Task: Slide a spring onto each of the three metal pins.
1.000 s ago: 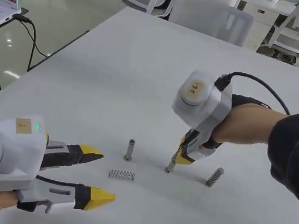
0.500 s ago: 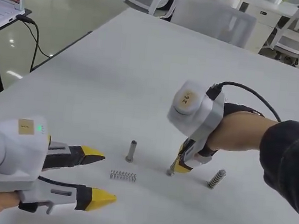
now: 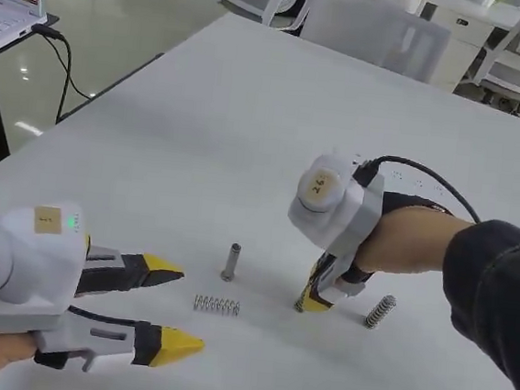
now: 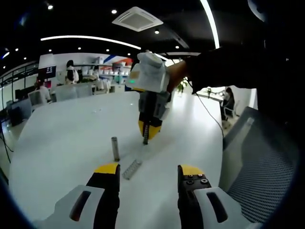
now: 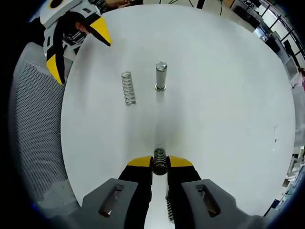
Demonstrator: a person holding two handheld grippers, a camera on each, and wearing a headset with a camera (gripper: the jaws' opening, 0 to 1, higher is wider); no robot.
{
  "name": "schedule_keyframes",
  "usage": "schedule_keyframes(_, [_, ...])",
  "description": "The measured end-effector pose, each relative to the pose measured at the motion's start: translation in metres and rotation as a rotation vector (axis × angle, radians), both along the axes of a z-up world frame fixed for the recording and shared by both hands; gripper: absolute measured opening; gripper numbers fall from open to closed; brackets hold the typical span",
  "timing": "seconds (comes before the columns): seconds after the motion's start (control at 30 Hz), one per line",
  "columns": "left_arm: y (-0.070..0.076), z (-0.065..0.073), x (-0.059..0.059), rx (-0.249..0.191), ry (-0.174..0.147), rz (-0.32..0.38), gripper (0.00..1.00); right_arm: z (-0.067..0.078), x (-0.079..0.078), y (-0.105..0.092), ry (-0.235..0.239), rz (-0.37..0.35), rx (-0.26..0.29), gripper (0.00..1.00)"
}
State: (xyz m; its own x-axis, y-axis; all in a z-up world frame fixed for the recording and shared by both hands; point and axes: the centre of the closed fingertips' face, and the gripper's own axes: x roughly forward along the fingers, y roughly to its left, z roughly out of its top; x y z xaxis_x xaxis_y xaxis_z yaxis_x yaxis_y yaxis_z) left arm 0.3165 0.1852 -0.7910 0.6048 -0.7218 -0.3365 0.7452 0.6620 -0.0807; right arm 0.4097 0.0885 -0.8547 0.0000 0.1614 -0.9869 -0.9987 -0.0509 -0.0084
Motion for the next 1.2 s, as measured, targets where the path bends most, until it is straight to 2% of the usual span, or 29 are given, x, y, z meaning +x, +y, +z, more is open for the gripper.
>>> schedule_keyframes(0.33, [0.000, 0.001, 0.000, -0.004, -0.003, 0.002, 0.42, -0.003, -0.002, -0.002, 0.001, 0.010, -0.007, 0.10])
schedule_keyframes(0.6, [-0.001, 0.002, -0.001, -0.002, -0.003, 0.001, 0.42, -0.002, -0.003, -0.001, -0.005, 0.017, 0.007, 0.20])
schedule_keyframes(0.9, [-0.001, 0.002, -0.001, -0.002, -0.005, 0.001, 0.42, 0.009, -0.001, 0.010, -0.031, 0.031, 0.045, 0.22])
schedule_keyframes(1.2, [-0.001, 0.004, 0.000, -0.001, -0.007, 0.002, 0.42, 0.019, -0.007, 0.025, -0.050, 0.069, 0.075, 0.23])
